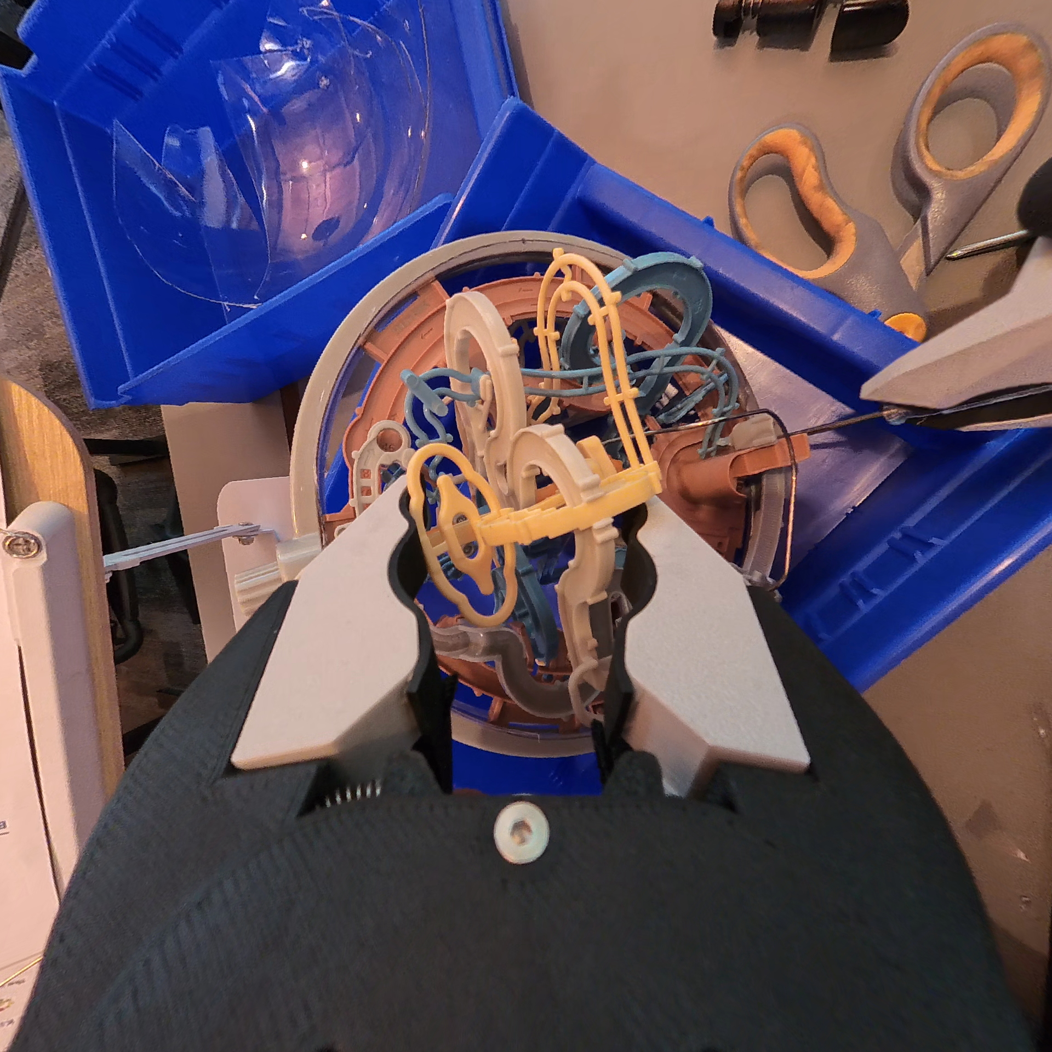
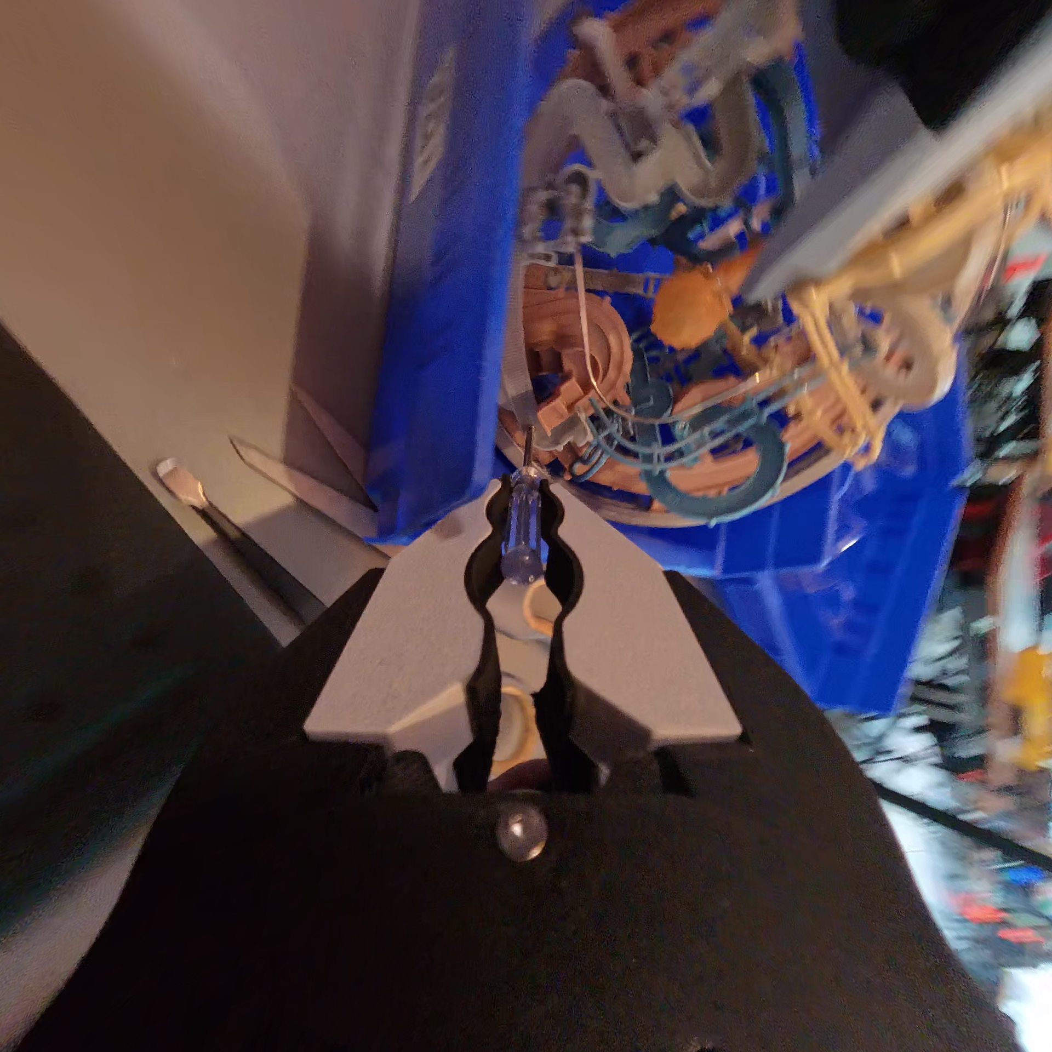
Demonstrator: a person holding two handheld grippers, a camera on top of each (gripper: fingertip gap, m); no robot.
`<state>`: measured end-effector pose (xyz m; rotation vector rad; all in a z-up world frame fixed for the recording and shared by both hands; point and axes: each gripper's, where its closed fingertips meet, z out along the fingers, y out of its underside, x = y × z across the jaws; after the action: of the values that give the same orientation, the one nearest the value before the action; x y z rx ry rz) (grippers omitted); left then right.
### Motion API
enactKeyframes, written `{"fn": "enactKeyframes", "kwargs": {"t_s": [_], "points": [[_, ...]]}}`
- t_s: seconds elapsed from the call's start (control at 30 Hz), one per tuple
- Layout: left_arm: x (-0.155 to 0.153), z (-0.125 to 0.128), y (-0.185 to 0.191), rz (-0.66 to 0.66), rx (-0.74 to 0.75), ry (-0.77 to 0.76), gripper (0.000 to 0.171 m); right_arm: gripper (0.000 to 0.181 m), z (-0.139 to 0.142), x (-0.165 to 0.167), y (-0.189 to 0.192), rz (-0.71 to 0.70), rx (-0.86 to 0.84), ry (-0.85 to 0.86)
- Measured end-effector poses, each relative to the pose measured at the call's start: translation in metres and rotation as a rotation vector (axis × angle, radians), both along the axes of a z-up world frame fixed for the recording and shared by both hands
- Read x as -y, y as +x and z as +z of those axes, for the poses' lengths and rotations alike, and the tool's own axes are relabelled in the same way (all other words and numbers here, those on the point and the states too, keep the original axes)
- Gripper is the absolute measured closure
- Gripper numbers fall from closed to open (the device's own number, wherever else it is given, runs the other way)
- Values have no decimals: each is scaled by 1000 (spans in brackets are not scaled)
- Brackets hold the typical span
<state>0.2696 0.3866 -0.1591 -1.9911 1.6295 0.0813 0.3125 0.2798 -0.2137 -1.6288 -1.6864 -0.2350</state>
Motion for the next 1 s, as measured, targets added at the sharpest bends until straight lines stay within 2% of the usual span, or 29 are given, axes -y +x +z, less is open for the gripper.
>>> {"fn": "enactKeyframes", "kwargs": {"t_s": [0.07,0.23,0.3,0.33,0.43,0.5,0.57,0.63,0.8,0.87,1.0], "points": [[0,0,0,-1,1,1,104,175,0,-1,-1,141,165,93],[-3,1,-1,19,-6,17,104,176,1,-7,3,513,651,450],[-4,0,-2,21,-6,18,104,177,3,-7,1,600,765,511],[-3,0,-2,23,-5,16,104,177,5,-6,1,606,771,481],[-4,1,-1,23,3,14,105,176,27,0,-2,565,687,434],[-4,0,-1,16,14,7,104,175,31,3,2,387,528,307],[-4,1,0,12,21,5,104,175,26,10,5,183,285,97],[-4,1,1,8,21,8,104,175,24,12,6,12,45,-45],[-2,1,4,4,11,15,104,175,24,4,15,-235,-335,-220],[-2,1,4,4,11,16,104,175,16,4,18,-298,-405,-298],[-2,1,4,4,11,15,104,175,12,0,22,-360,-458,-350]]}}
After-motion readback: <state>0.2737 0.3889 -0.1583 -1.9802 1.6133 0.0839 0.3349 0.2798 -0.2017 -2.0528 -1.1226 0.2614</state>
